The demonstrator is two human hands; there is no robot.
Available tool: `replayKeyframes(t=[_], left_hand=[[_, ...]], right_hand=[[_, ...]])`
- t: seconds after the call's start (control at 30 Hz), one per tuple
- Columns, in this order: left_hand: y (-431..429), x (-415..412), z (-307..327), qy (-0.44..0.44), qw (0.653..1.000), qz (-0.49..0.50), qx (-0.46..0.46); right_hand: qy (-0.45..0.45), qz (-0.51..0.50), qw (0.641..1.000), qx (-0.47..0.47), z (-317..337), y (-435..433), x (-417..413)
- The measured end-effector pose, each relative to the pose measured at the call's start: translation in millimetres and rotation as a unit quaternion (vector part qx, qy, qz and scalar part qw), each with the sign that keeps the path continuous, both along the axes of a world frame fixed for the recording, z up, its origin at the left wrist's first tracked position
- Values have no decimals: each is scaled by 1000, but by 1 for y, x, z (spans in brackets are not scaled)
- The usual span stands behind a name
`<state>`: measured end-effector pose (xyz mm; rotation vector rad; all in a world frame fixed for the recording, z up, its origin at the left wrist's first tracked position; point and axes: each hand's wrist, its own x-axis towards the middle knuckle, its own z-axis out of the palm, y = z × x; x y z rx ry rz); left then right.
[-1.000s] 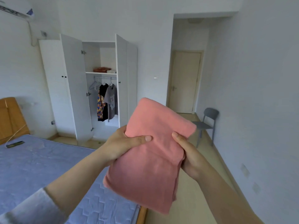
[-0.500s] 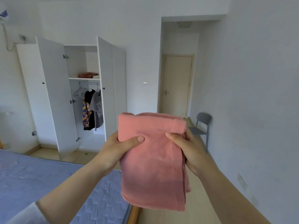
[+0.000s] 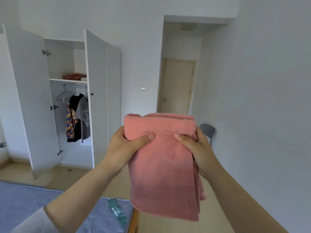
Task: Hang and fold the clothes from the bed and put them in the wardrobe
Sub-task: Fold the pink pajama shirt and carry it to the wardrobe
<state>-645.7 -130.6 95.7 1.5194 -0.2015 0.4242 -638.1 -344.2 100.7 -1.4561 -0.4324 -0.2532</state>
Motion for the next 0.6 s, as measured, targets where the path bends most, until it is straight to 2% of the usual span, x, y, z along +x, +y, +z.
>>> replayKeyframes(t=[0.17, 0.6], left_hand=[[-18, 77, 0, -1, 1000, 7, 7], [-67, 263, 19, -34, 998, 45, 15]], right_hand=[[4, -4, 1000, 12, -6, -18, 81], [-22, 72, 997, 23, 15, -65, 291]])
